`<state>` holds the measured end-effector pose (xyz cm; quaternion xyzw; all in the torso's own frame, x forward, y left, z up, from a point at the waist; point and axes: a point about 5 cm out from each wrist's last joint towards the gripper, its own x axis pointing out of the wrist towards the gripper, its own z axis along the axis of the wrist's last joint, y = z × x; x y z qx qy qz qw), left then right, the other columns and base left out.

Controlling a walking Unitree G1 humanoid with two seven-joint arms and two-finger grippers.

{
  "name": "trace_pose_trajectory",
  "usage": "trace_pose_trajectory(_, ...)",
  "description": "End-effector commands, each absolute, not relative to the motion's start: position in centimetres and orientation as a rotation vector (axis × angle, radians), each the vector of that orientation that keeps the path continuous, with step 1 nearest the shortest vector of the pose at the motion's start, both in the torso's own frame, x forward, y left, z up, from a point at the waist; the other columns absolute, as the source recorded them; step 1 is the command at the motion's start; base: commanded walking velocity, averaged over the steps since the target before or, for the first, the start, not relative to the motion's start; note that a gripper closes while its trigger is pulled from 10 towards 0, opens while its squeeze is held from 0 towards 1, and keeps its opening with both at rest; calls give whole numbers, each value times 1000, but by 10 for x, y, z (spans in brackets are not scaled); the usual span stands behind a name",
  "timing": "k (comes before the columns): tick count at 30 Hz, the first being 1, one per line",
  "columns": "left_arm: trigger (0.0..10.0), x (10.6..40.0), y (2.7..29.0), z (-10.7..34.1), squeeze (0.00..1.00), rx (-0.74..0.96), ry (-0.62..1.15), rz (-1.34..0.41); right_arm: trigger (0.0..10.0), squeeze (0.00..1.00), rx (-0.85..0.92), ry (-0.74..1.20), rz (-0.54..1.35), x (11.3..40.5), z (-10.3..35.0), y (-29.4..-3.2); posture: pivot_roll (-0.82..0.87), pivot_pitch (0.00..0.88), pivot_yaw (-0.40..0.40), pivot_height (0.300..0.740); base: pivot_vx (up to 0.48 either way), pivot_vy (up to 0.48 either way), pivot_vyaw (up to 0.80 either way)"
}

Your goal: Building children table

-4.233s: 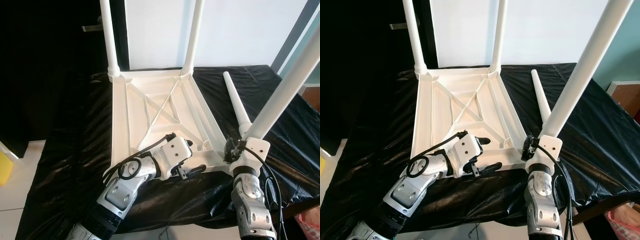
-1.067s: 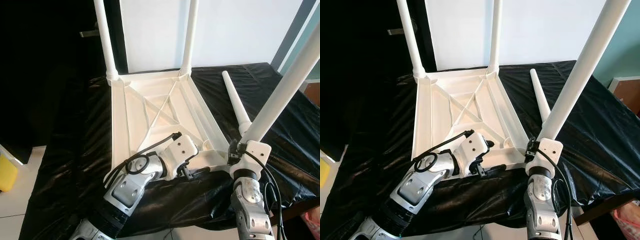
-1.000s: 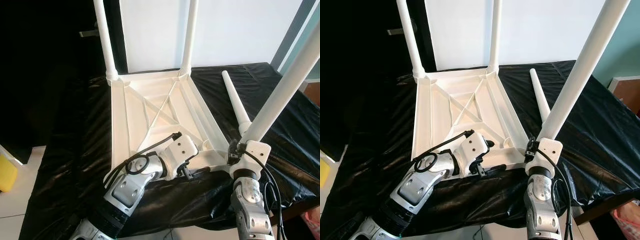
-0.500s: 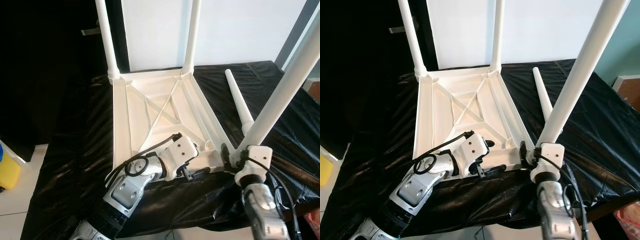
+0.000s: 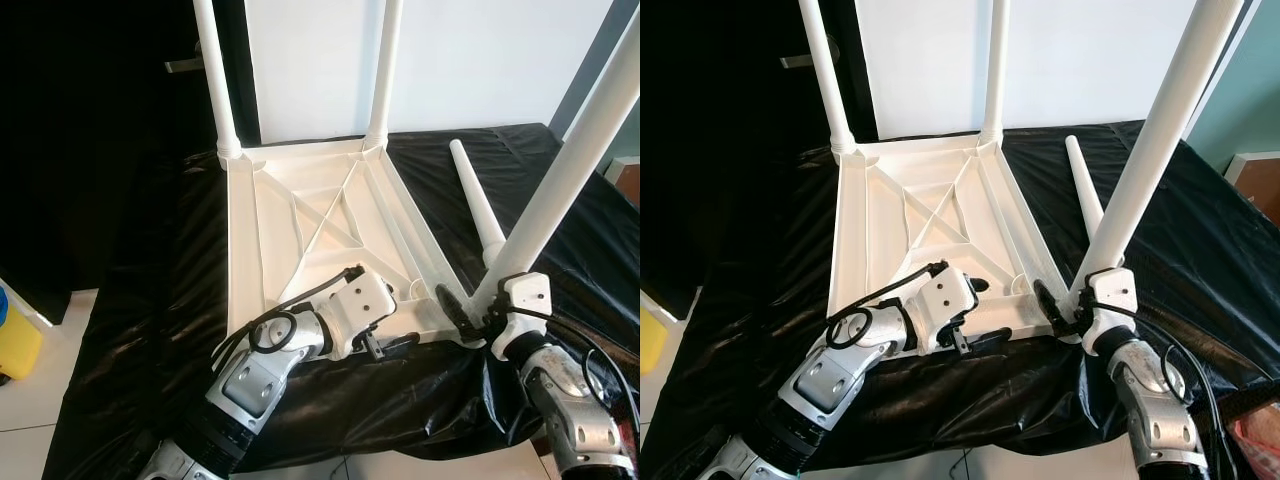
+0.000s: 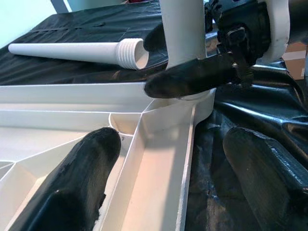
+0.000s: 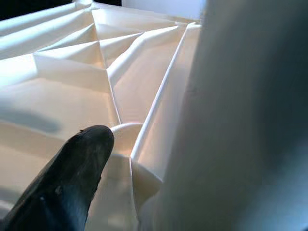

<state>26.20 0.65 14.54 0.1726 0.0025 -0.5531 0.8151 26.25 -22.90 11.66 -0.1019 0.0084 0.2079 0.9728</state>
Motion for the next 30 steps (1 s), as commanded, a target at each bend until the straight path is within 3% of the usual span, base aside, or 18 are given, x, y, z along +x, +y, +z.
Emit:
trace_pose_trajectory(1, 10000, 266, 6, 145, 0, 380, 0, -1148, 10000, 0, -222, 48, 502, 264, 111, -222, -57, 0, -10, 740, 0, 0, 0)
trace_pose_trajectory(2, 10000, 266, 6, 145, 0, 380, -2, -1149, 10000, 0, -237, 58, 529, 264, 110, -223, -57, 0, -10, 740, 0, 0, 0)
trace_pose_trajectory(3, 10000, 265, 5, 146, 0, 378, -5, -1152, 3922, 0, -247, 69, 543, 265, 109, -224, -56, 0, -8, 740, 0, 0, 0)
trace_pose_trajectory(4, 10000, 265, 5, 146, 0, 378, -5, -1152, 3922, 0, -247, 69, 543, 265, 109, -224, -56, 0, -8, 740, 0, 0, 0)
trace_pose_trajectory(5, 10000, 265, 5, 146, 0, 377, -7, -1154, 0, 0, -248, 75, 551, 266, 108, -226, -55, 0, -8, 740, 0, 0, 0)
trace_pose_trajectory(16, 10000, 264, 4, 144, 0, 380, -4, -1165, 0, 0, -242, 116, 543, 263, 97, -240, -61, 0, -1, 740, 0, 0, 0)
trace_pose_trajectory(18, 10000, 263, 2, 144, 0, 378, -6, -1174, 549, 0, -225, 120, 526, 263, 95, -242, -65, 0, 1, 740, 0, 0, 0)
trace_pose_trajectory(19, 10000, 262, 1, 144, 0, 379, -8, -1179, 10000, 0, -207, 116, 497, 263, 96, -244, -67, 0, 3, 740, 0, 0, 0)
trace_pose_trajectory(29, 10000, 262, 1, 144, 0, 380, -8, -1182, 10000, 0, -157, 66, 404, 264, 101, -243, -70, 0, 2, 740, 0, 0, 0)
trace_pose_trajectory(30, 10000, 261, 1, 143, 0, 381, -8, -1185, 10000, 0, -144, 43, 324, 264, 102, -239, -74, 0, 1, 740, 0, 0, 0)
